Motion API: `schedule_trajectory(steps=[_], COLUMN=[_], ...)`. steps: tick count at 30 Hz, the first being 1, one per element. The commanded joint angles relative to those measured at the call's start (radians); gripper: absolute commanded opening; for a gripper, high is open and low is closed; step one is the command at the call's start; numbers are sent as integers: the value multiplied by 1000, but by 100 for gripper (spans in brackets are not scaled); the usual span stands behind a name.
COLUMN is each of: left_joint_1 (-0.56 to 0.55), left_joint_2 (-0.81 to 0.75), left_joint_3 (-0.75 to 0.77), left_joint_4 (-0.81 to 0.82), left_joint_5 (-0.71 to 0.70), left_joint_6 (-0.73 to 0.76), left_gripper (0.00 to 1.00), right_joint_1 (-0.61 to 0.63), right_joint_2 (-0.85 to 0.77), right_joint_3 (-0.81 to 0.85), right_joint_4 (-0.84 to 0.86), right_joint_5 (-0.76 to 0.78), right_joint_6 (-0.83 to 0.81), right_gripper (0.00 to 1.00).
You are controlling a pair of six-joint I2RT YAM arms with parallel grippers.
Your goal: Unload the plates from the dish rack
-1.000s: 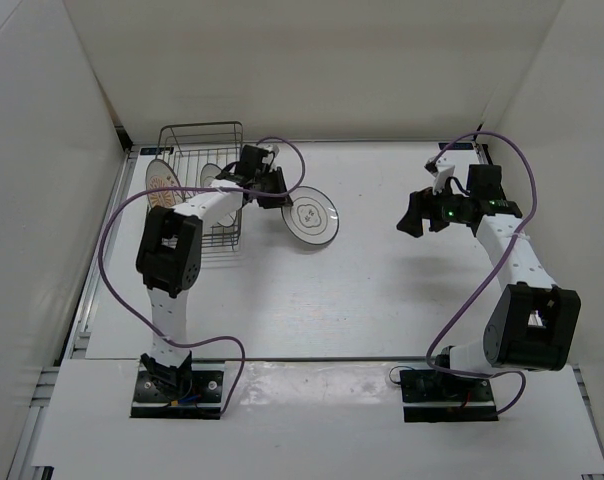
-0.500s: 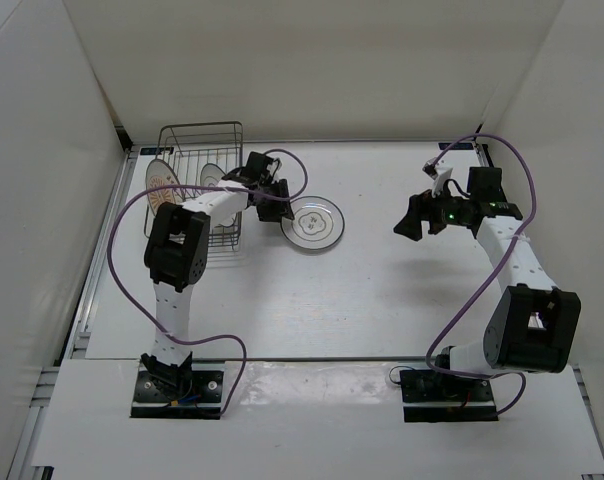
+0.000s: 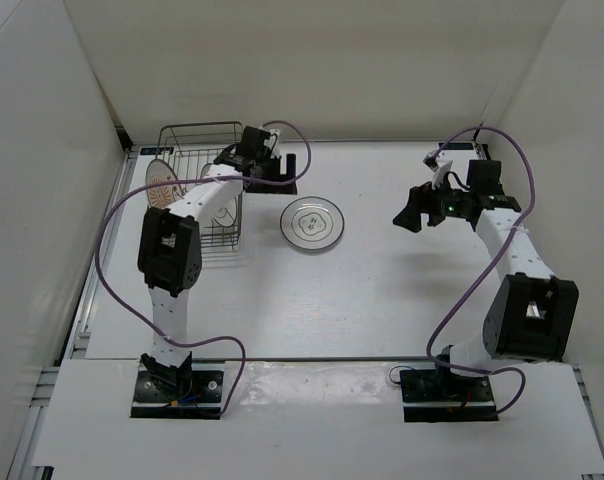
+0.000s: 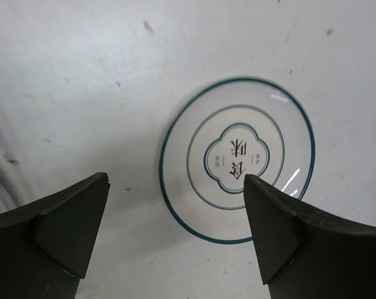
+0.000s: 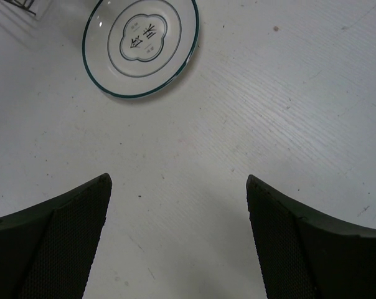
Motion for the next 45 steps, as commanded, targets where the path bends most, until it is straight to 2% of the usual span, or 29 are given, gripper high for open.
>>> schedule_trajectory(steps=[1, 2, 6, 10, 13, 19, 28, 31, 32, 35, 45], left_joint_1=[-7, -2, 44, 82, 143, 208, 237, 251, 254, 254, 255], left_joint_2=[-195, -214, -341, -477, -487, -524, -469, -446, -438, -409, -360], left_joint_3=[90, 86, 25, -118, -127, -221, -262, -270, -270, -258, -241], left_joint_4=[15, 21, 104, 170, 100, 101, 47, 49, 49, 43, 24], left_joint_5=[-121, -188, -207, -279, -320, -334, -357, -339, -333, -310, -291], left_joint_6=[150, 176, 208, 251, 244, 231, 194, 174, 165, 164, 153], left_gripper=[100, 100, 100, 100, 100, 100, 100, 91, 84, 70, 57], right_joint_1=[-4, -2, -1, -1, -1, 2, 2, 1, 1, -1, -1], right_joint_2=[62, 76, 77, 71, 68, 71, 79, 80, 80, 80, 88], right_joint_3=[97, 123, 108, 94, 88, 90, 108, 111, 114, 116, 125], right_joint_4=[-10, -32, -24, -38, -44, -44, -81, -98, -104, -119, -133], right_joint_5=[-49, -60, -66, -64, -64, -109, -121, -120, -120, -121, -120], right_joint_6=[56, 62, 38, -11, -16, 1, -11, -13, -16, -24, -31], right_gripper=[90, 90, 90, 90, 90, 90, 89, 89, 89, 89, 89])
